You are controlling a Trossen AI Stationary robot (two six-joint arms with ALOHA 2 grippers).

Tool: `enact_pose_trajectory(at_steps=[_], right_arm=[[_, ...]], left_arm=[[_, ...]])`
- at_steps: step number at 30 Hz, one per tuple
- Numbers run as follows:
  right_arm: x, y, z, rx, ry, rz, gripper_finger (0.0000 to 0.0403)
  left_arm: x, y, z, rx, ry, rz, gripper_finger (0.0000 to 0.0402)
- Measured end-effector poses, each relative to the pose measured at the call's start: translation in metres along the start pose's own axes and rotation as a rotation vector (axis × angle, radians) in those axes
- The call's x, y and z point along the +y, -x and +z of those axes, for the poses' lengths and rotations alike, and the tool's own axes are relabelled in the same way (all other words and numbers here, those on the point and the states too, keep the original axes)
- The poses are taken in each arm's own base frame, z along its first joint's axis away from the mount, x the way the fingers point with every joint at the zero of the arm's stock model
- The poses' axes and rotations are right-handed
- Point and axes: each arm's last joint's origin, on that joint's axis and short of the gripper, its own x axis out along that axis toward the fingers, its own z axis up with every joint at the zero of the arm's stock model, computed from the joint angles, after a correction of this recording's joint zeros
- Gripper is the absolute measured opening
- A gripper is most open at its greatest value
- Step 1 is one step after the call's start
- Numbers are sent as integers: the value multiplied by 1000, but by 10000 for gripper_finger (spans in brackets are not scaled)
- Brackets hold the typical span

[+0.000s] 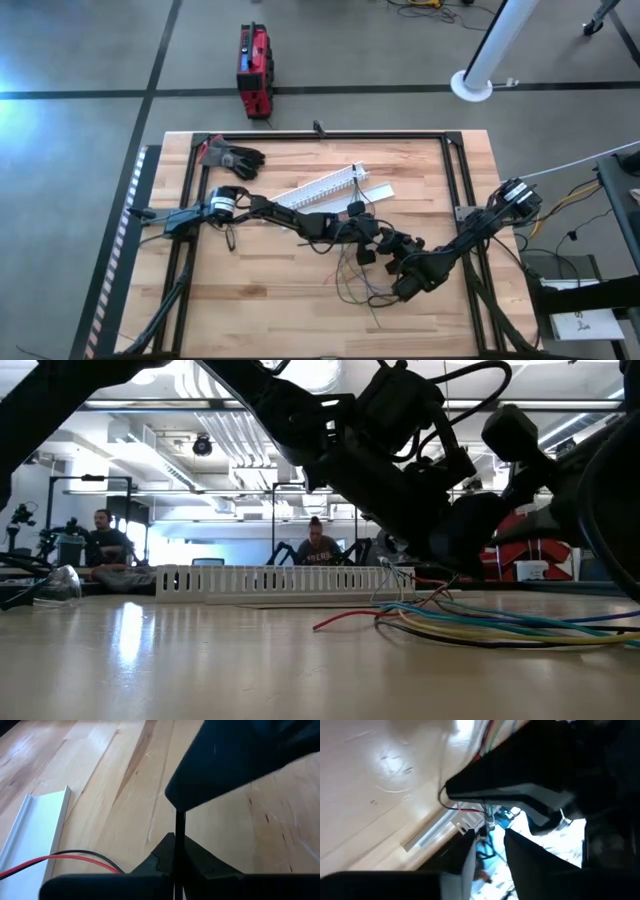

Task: Ziptie cables
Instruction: Insert the pointed tail of the zip tie through the locking head to form a loop

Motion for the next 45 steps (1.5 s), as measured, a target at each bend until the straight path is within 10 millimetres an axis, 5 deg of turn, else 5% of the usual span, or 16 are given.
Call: enact_pose_trajectory(at_steps=[5, 11, 17, 23, 30, 36, 45], right_arm=[[-9, 9, -20, -10, -239, 9, 129], [-19, 30, -66, -146, -779, 187, 151], [-26, 42, -97, -361, -1121, 233, 145], [-18, 34, -113, -448, -1430, 253, 124], [10, 20, -102, -644, -1694, 338, 105], [41, 5, -90, -725, -1797, 311, 96], [61, -7, -88, -849, -1840, 183, 84]], left_arm=[[-2, 1, 0, 0, -2, -2, 0], [-4, 1, 0, -7, -3, -6, 0], [-5, 2, 3, -34, -7, -11, 0], [-5, 5, 9, -53, -30, -12, 0], [-4, 12, 18, -83, -52, -11, 0], [-3, 16, 23, -94, -60, -12, 0], [-4, 16, 23, -96, -67, -15, 0]])
